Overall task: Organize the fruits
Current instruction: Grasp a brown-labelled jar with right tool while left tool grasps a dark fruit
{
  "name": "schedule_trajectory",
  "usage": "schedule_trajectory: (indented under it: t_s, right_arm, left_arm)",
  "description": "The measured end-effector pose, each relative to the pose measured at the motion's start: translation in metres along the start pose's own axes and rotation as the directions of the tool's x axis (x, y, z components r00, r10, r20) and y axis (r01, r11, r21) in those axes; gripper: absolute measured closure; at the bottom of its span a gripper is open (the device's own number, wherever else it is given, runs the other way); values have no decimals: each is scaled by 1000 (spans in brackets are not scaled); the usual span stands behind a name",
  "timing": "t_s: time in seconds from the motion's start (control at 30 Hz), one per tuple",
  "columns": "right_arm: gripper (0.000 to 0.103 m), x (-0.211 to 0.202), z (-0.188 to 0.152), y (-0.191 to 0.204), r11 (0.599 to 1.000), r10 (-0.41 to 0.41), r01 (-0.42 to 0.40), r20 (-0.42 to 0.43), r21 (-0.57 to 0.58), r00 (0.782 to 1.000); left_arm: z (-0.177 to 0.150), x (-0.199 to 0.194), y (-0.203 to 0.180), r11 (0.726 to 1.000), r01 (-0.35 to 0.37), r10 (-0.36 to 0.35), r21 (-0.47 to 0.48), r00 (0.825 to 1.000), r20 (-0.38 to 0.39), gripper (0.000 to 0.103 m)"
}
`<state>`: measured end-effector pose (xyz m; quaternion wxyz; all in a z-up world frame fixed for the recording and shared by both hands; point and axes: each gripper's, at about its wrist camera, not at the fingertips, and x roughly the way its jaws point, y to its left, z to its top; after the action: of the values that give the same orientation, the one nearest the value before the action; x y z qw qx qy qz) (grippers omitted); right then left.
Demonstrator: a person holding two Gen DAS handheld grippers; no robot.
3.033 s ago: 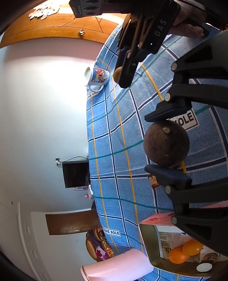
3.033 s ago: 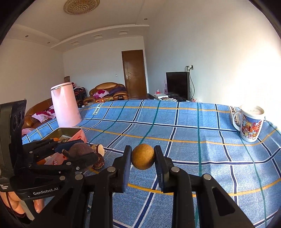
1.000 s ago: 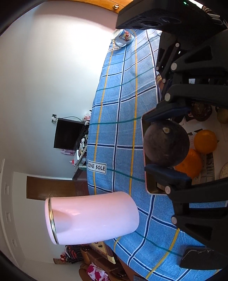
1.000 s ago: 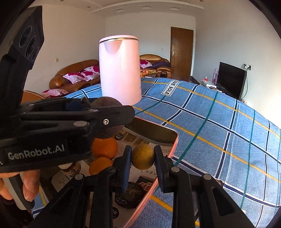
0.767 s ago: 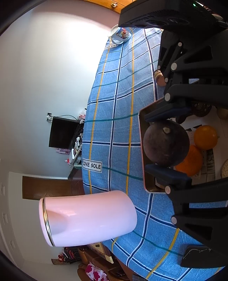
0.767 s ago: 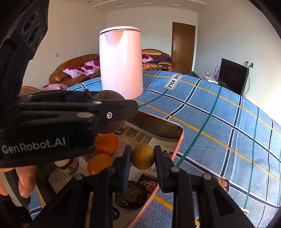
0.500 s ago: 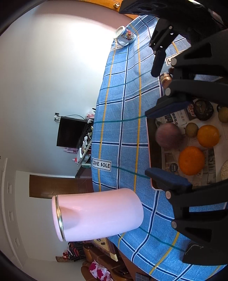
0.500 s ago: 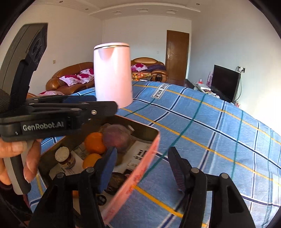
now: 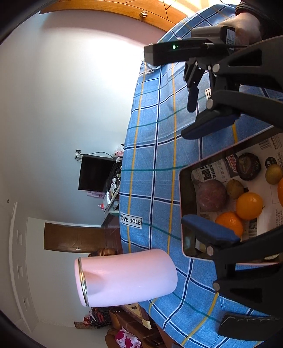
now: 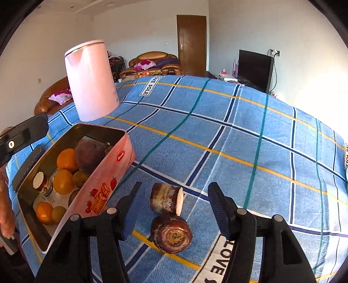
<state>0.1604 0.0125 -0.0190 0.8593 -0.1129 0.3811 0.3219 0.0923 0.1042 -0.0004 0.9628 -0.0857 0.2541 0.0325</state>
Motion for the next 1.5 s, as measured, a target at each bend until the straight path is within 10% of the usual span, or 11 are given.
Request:
schedule_trajectory:
  t_s: [0.1, 0.17, 0.5, 1.17, 1.5]
  right_arm:
    - [44, 19, 2, 7, 1000, -14, 13, -79, -14, 997]
    - [69, 27, 0, 6, 1000, -6, 5, -112, -8, 994]
    - [69, -39, -20, -44, 993, -59, 47, 106, 107, 993]
    - [69, -70, -44, -84, 981, -94, 50, 231, 187, 968]
    - [69, -70, -45, -80, 981, -104, 60, 237, 186, 966]
  left_arm:
    - [-3, 0, -5, 1000, 11, -11, 3, 1000, -5, 29]
    - [-4, 0, -8, 1000, 17, -17, 10, 1000, -7, 29]
    - [-14, 15, -65, 991, 62, -54, 118, 996, -64, 29]
    - [-46, 78, -128, 972, 78, -12, 221, 959, -285, 29]
    - [-50, 88, -123, 974, 108, -32, 202, 937, -348, 58]
